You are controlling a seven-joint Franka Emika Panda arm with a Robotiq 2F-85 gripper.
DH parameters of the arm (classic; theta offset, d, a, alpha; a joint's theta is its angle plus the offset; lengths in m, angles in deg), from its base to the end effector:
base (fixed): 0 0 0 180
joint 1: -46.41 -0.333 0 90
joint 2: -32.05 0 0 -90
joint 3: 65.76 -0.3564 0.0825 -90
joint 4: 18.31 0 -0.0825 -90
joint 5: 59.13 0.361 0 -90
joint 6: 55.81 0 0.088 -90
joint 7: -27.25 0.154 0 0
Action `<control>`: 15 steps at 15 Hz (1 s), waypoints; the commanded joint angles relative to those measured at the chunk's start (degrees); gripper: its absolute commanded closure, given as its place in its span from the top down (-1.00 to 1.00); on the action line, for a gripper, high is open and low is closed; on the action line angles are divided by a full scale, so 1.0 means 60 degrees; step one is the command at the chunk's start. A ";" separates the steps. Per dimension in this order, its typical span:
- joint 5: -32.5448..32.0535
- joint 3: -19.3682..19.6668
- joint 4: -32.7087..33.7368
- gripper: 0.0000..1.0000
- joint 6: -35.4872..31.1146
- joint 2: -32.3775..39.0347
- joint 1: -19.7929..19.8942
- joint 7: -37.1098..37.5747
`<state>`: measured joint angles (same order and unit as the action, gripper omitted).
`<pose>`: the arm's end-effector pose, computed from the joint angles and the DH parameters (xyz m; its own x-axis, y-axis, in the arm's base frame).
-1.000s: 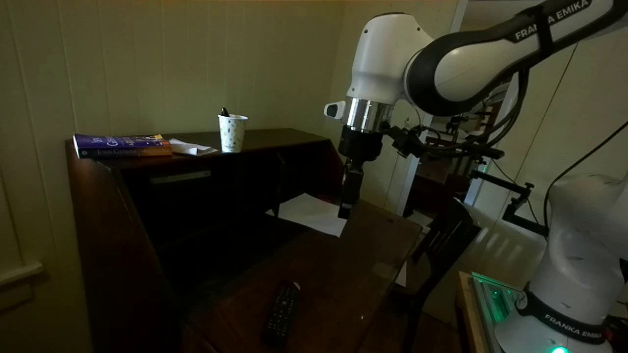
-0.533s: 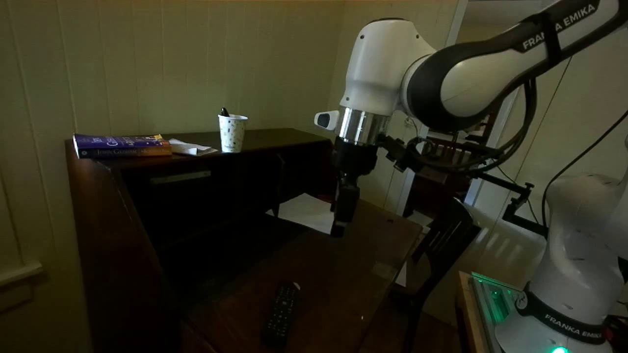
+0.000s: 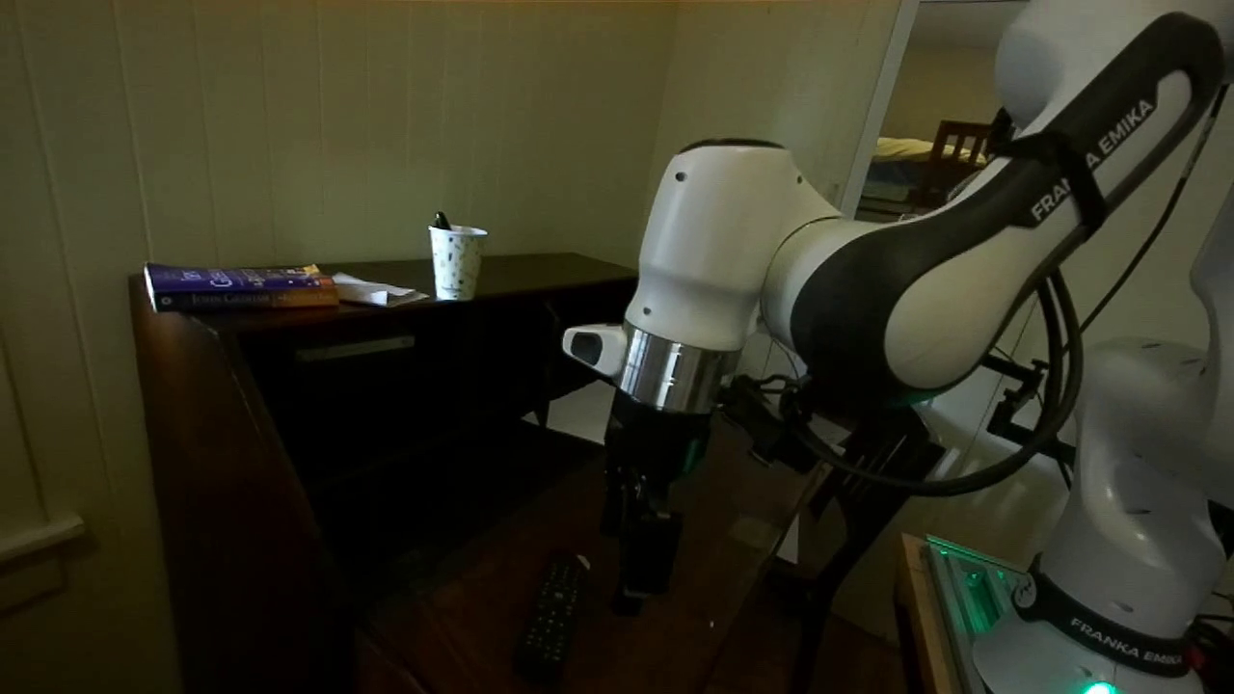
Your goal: Press a button on the remote
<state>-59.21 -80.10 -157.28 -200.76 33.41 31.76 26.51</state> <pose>0.4242 0.2351 0.3161 0.8652 0.4948 0.0813 0.4967 -0.8679 -0.0039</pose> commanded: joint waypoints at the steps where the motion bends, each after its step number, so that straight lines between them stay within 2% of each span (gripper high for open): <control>1: 0.0011 -0.0007 0.0048 1.00 -0.0006 0.0092 0.0017 -0.0025; 2: 0.0011 0.0001 0.0091 1.00 -0.0007 0.0140 0.0025 -0.0038; 3: -0.0646 0.0091 0.0123 1.00 -0.0143 0.0236 0.0052 0.0370; 4: -0.0571 0.0061 0.0142 1.00 -0.0402 0.0328 0.0043 0.0167; 5: -0.0904 0.0086 0.0141 0.50 -0.0706 0.0447 0.0036 0.0428; 6: -0.1040 0.0095 0.0138 0.47 -0.0994 0.0568 0.0028 0.0475; 15: -0.3155 0.0638 0.0244 -0.81 -0.2714 0.1760 -0.0238 0.2120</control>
<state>-73.72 -77.88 -156.84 -214.13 41.02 31.56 34.78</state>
